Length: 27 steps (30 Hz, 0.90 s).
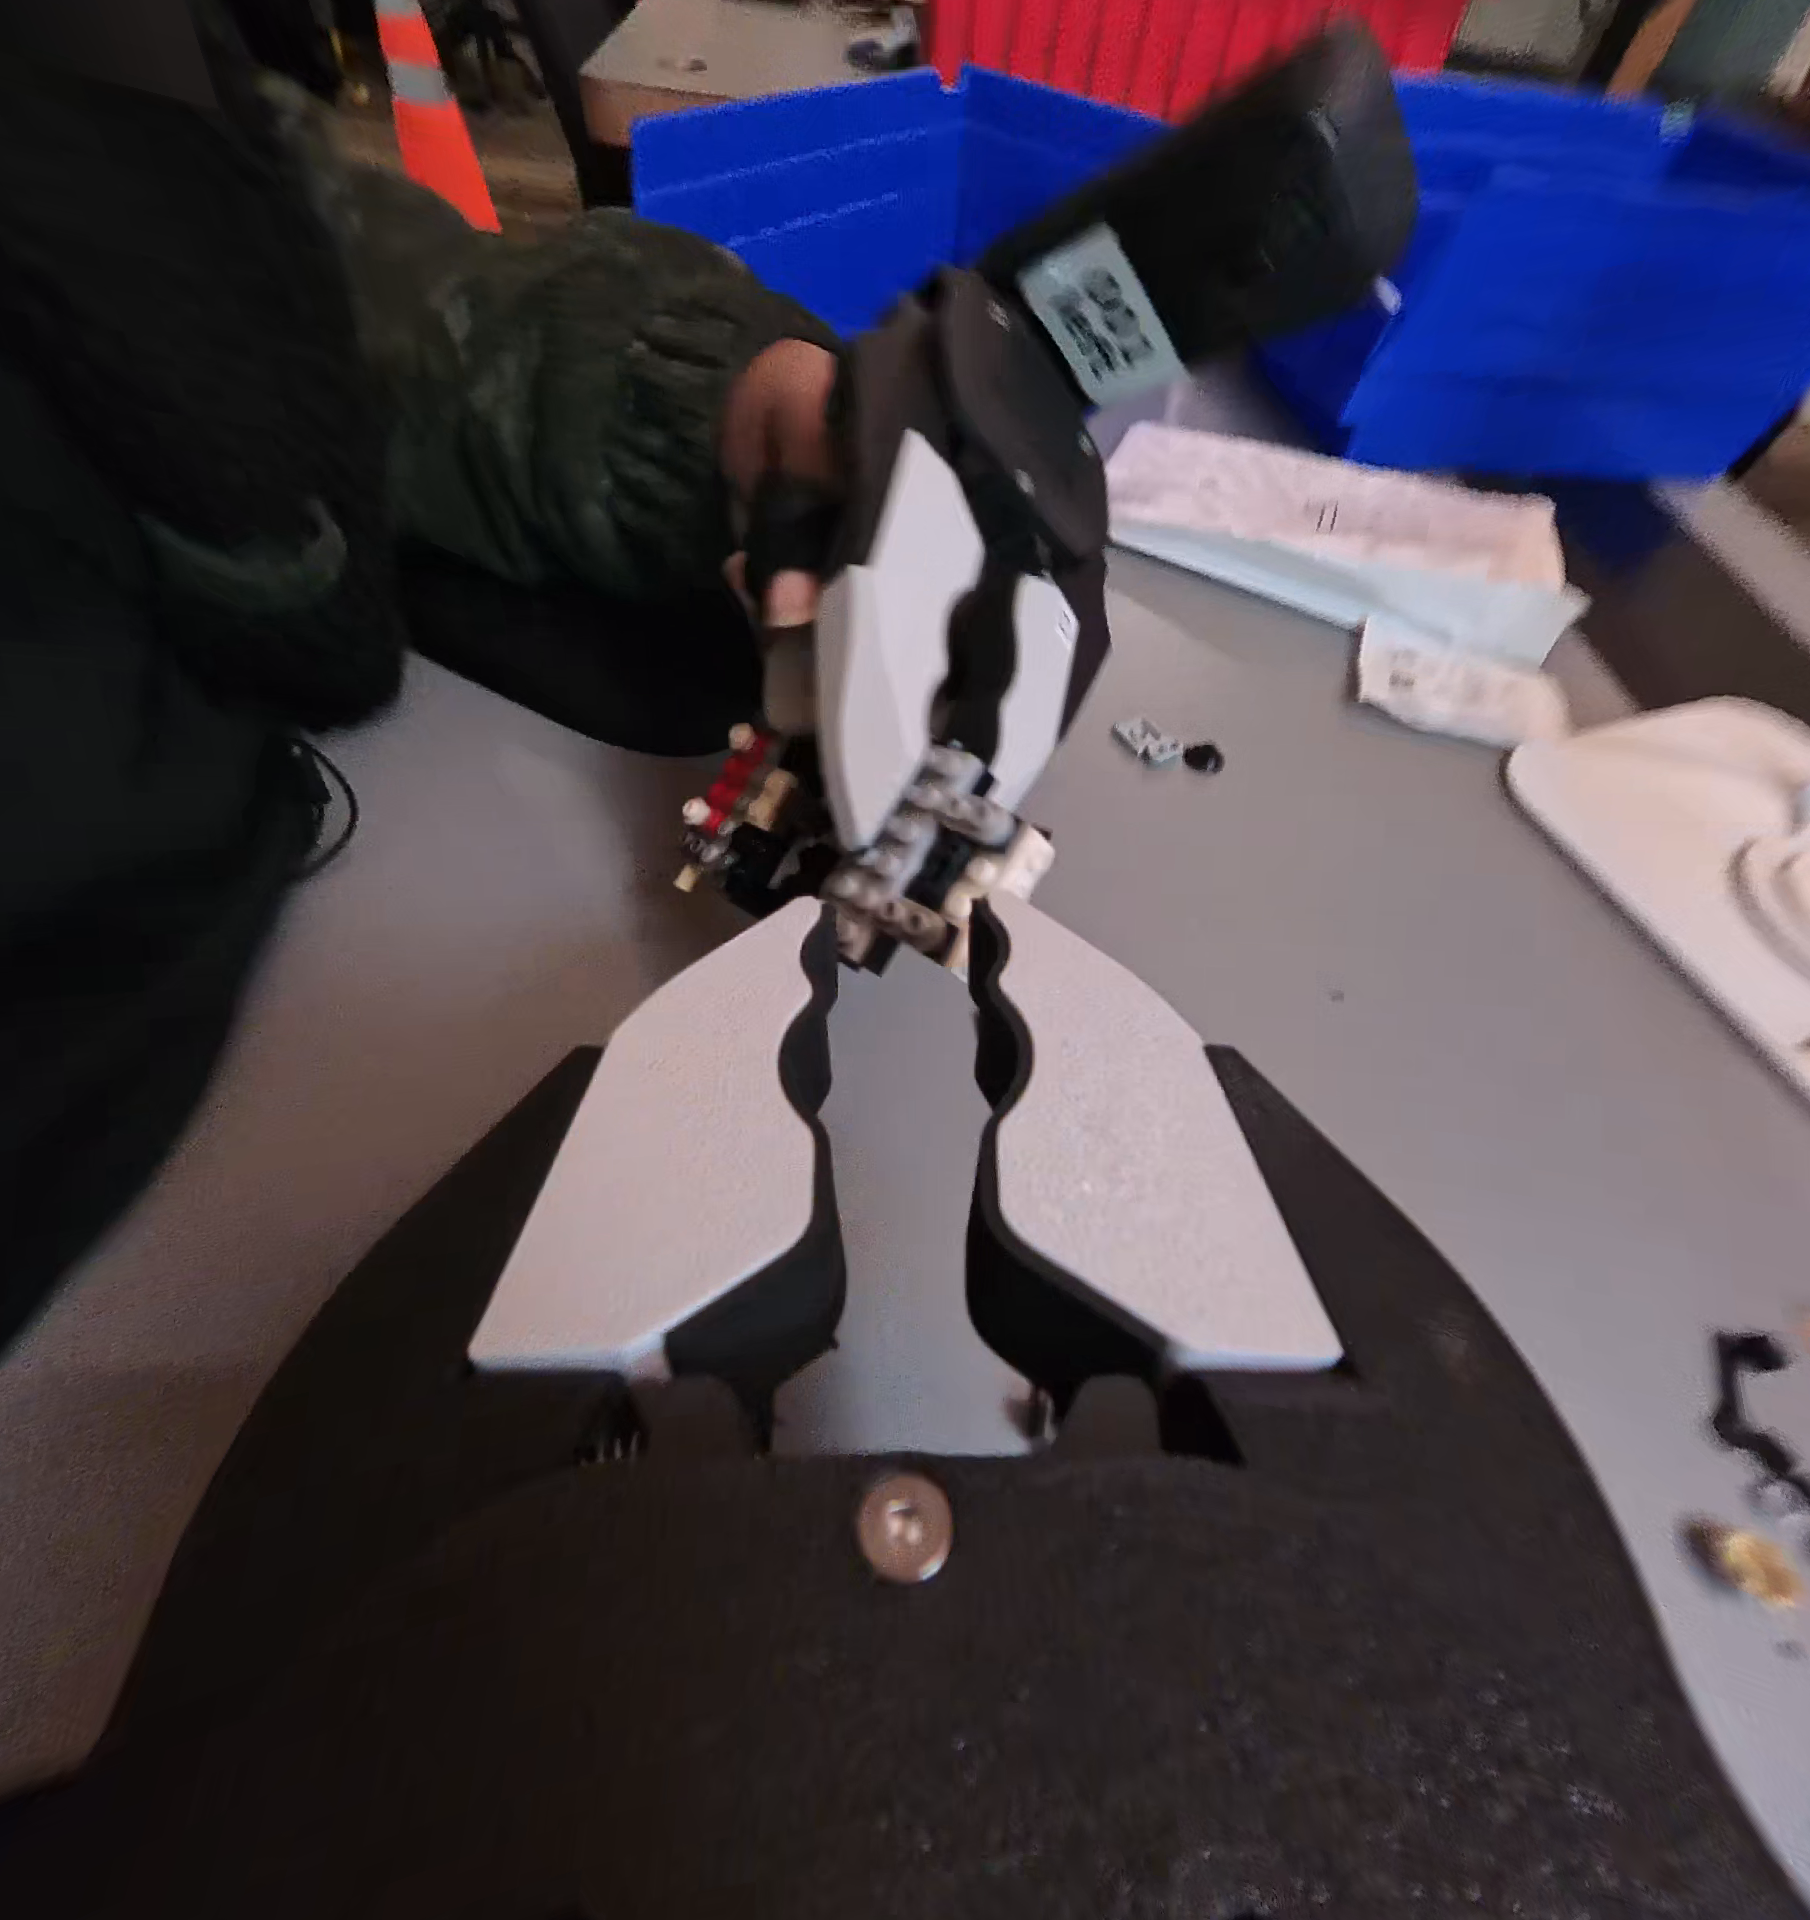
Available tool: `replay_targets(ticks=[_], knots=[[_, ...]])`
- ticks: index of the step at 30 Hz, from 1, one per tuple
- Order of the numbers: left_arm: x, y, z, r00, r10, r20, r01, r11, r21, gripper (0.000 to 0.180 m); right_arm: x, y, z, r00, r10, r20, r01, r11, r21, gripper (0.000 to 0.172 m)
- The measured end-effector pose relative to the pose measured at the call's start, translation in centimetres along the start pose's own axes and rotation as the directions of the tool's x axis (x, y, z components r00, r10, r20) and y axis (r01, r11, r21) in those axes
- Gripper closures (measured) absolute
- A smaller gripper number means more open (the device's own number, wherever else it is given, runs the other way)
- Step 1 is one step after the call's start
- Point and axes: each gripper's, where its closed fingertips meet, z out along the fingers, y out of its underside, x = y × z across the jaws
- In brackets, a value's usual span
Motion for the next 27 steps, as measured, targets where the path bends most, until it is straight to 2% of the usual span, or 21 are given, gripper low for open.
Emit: replay_targets(ticks=[3, 6, 11, 16, 18, 19, 21, 24, 27], knots=[[-0.4, 0.0, -0.1, 0.997, -0.068, -0.023, 0.069, 0.998, 0.01, 0.167, -0.4, 0.2, 0.5, 0.979, -0.191, -0.07, 0.187, 0.98, -0.062, 0.149], [-0.3, 0.3, 0.1, 0.997, -0.075, -0.03, 0.075, 0.997, -0.008, 0.167, -0.4, 1.1, 0.9, 0.958, -0.274, -0.088, 0.26, 0.955, -0.14, 0.149], [-0.4, 1.1, 0.5, 0.997, -0.074, -0.018, 0.073, 0.996, -0.057, 0.166, -0.7, 1.9, 1.3, 0.962, -0.269, -0.052, 0.257, 0.952, -0.165, 0.151], [-0.1, 1.5, 0.7, 0.997, -0.073, -0.037, 0.069, 0.994, -0.085, 0.167, -0.3, 1.4, 0.6, 0.966, -0.248, -0.068, 0.237, 0.961, -0.139, 0.142], [0.5, 1.6, 0.9, 0.997, -0.054, -0.062, 0.048, 0.994, -0.097, 0.166, 0.0, 1.3, 0.3, 0.984, -0.167, -0.055, 0.159, 0.98, -0.124, 0.133], [0.8, 1.7, 1.0, 0.997, -0.028, -0.068, 0.021, 0.995, -0.101, 0.166, -0.2, 1.5, 0.3, 0.995, -0.097, -0.025, 0.094, 0.988, -0.12, 0.126], [1.4, 1.9, 1.3, 0.997, 0.037, -0.071, -0.045, 0.992, -0.121, 0.167, -0.8, 1.9, 0.9, 0.994, 0.097, 0.056, -0.089, 0.988, -0.123, 0.124], [1.4, 2.2, 1.4, 0.996, 0.074, -0.055, -0.081, 0.987, -0.139, 0.167, -2.4, 1.8, 1.4, 0.945, 0.264, 0.194, -0.245, 0.962, -0.119, 0.144], [1.7, 2.3, 1.4, 0.992, 0.105, -0.065, -0.114, 0.982, -0.148, 0.167, -2.7, 1.1, 1.4, 0.872, 0.405, 0.274, -0.396, 0.914, -0.091, 0.147]])
